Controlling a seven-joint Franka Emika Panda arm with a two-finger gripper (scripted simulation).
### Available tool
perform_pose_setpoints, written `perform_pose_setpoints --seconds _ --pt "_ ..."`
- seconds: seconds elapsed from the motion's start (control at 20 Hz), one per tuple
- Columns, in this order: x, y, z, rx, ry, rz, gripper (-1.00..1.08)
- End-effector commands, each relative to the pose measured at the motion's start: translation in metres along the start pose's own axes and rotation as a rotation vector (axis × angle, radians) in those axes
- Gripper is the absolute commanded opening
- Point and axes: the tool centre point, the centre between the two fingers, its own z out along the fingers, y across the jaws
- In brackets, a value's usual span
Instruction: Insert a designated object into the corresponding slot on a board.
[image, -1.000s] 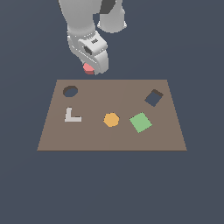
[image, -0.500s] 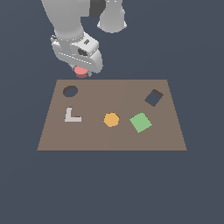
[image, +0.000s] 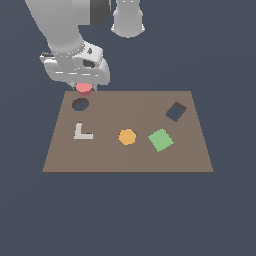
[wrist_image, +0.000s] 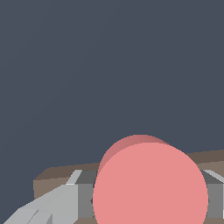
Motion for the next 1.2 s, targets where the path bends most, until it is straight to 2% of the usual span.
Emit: perform_pose_setpoints --seconds 0.0,0.6,1.15 --pt "-0.01 -0.004 0.0 0.0 0.0 -0.085 -1.0" --pt "-0.049 -0.009 -0.001 0.0 0.0 -0.378 -1.0" --pt "-0.063 -0.006 -0.001 0.0 0.001 -0.488 -1.0"
